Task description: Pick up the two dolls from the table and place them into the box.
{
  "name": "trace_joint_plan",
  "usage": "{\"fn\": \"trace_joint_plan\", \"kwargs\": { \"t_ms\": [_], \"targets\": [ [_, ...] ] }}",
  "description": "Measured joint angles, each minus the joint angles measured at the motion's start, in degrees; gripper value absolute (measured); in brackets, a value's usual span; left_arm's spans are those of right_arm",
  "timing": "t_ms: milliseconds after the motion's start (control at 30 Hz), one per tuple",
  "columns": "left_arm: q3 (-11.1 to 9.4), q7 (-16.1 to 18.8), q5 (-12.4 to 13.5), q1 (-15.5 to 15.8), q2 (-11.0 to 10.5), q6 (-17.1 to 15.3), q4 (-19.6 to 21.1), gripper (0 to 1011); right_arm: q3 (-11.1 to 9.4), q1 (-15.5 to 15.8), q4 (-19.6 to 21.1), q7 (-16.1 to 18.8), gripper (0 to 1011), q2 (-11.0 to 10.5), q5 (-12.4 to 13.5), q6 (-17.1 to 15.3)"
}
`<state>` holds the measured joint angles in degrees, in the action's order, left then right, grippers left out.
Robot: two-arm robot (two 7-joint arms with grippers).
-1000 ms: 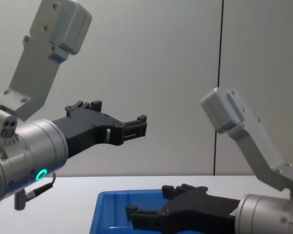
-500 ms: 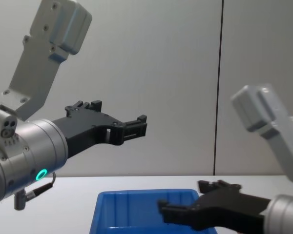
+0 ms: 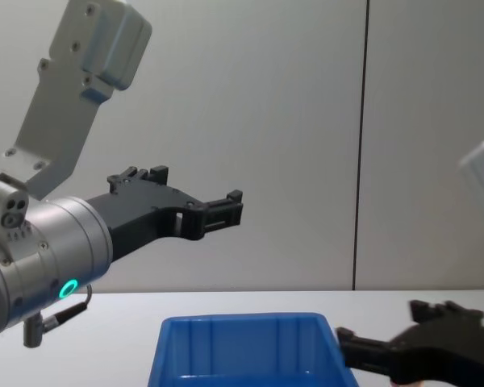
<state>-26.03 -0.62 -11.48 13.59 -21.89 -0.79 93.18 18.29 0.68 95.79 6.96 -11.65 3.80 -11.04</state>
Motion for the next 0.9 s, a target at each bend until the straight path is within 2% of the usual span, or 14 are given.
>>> {"fn": "trace_joint_plan", "kwargs": {
  "t_ms": [167,367,633,900],
  "targets": [
    [0.0,0.0,0.0,0.0,0.0,0.0,0.0,1001,-0.59,1.97,1.61,-2.99,1001,-1.04,0.9,-0.93],
    [0.0,0.0,0.0,0.0,0.0,0.0,0.0,1001,-1.21,3.55,2.32,-4.99,1001,-1.81,2.13,-1.81],
    [0.0,0.0,0.0,0.0,0.0,0.0,0.0,1001,-1.74,4.49,1.71,-6.2,1001,-2.14,3.53,-2.16],
    [0.0,0.0,0.0,0.0,0.0,0.0,0.0,1001,-2.1,4.39,-0.77,-5.94,1001,-1.89,4.92,-1.37]
  ]
}}
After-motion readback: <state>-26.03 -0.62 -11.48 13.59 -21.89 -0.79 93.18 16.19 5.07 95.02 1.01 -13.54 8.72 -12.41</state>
